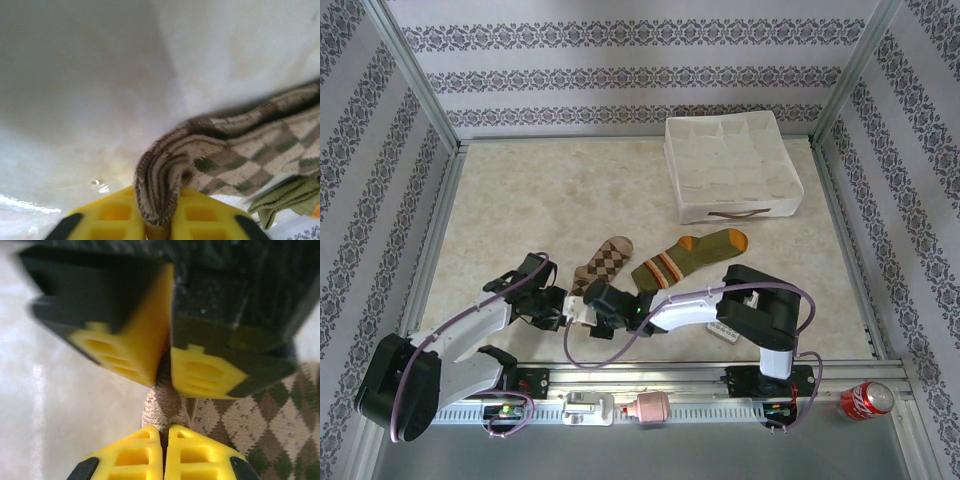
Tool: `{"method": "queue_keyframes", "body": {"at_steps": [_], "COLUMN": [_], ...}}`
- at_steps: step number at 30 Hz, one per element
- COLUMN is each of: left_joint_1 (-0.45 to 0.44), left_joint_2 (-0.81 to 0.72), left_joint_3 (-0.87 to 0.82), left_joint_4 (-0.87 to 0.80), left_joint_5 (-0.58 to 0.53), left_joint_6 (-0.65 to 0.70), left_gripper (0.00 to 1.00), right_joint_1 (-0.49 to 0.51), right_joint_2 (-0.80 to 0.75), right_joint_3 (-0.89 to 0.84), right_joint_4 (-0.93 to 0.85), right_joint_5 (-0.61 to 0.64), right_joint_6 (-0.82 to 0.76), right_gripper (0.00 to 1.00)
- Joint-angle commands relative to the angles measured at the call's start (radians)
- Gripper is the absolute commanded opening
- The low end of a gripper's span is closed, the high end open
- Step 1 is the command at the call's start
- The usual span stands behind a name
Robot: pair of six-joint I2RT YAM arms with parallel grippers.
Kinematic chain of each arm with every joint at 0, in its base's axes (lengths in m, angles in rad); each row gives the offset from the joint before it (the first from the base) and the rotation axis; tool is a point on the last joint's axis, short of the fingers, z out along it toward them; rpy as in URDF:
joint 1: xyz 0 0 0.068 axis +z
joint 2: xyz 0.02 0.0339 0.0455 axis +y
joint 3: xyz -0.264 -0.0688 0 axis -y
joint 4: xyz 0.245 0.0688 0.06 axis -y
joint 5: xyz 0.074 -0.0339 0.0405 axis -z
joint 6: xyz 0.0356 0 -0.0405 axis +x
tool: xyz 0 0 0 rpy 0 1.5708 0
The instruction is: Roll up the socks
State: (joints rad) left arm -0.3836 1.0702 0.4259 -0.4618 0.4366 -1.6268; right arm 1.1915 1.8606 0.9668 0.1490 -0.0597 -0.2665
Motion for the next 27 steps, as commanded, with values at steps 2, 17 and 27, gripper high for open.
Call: {"method": "queue_keyframes", "body": {"at_steps": [2,17,27], "left_joint_1": [0.018,0.032,0.032], "left_joint_2": [-0.072,-0.257,-0.184], "left_joint_3": [-0.019,-0.128,-0.18], "left_joint_4": [-0.033,0.124,0.316], "left_joint_5": [-0.008,0.007,-0.022], "left_joint_6": [-0.011,0.017,0.036], "left_gripper": [0.34,0.48,0.43], "right_joint_1": [-0.08,-0.264,-0.303], "right_joint_2": [0.037,0.184,0.266], "right_joint_3": [0.015,0.103,0.174], "right_joint_4": [-0.133,-0.245,-0.351], "right_joint_5": [-0.282,-0.593,-0.638], "right_joint_6": [0.16,0.358,0.42], "right_gripper": [0.0,0.0,0.0]}}
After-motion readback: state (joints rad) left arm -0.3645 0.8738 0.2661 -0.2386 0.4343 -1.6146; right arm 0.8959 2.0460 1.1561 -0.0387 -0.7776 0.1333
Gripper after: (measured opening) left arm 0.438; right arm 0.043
